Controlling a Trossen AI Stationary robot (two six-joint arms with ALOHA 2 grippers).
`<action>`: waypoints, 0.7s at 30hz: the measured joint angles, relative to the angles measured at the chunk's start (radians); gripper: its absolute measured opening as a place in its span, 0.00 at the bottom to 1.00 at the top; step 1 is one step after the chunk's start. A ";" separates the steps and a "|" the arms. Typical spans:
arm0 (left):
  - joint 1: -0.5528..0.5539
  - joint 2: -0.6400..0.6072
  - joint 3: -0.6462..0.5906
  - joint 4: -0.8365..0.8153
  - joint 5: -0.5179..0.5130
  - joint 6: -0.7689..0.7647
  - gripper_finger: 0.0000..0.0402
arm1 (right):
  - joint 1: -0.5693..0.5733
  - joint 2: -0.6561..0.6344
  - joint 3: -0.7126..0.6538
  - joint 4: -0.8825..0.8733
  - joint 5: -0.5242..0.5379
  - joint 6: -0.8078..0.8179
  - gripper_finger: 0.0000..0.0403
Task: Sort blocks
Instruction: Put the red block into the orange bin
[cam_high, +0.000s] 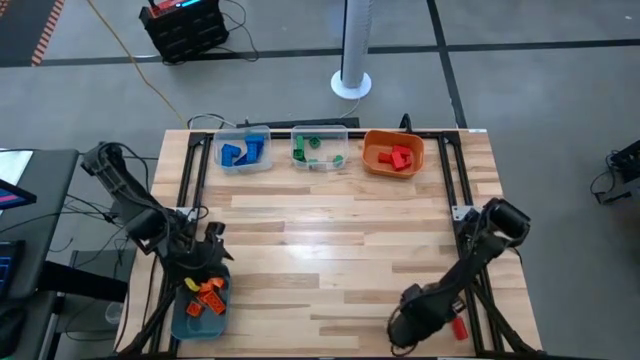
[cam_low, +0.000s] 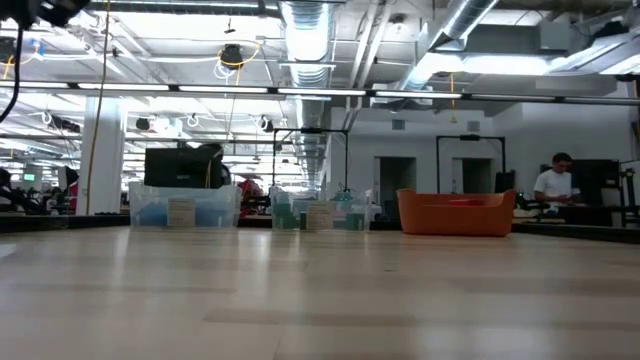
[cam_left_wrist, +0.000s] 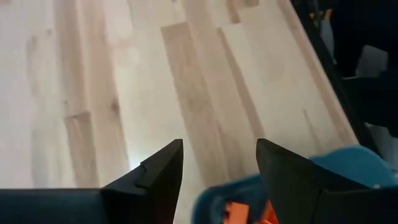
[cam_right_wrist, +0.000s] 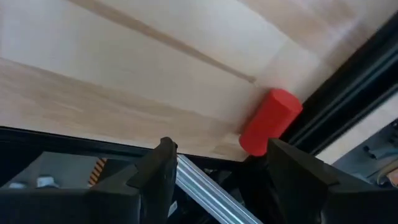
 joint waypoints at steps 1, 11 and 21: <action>0.011 0.000 0.000 0.000 -0.001 0.003 0.49 | 0.016 0.000 0.000 0.002 0.000 0.022 0.63; 0.095 0.000 0.000 0.003 -0.007 0.092 0.49 | 0.137 -0.025 -0.120 0.136 -0.014 0.237 0.63; 0.139 0.000 0.000 0.002 -0.006 0.136 0.49 | 0.256 -0.170 -0.300 0.339 0.141 0.547 0.63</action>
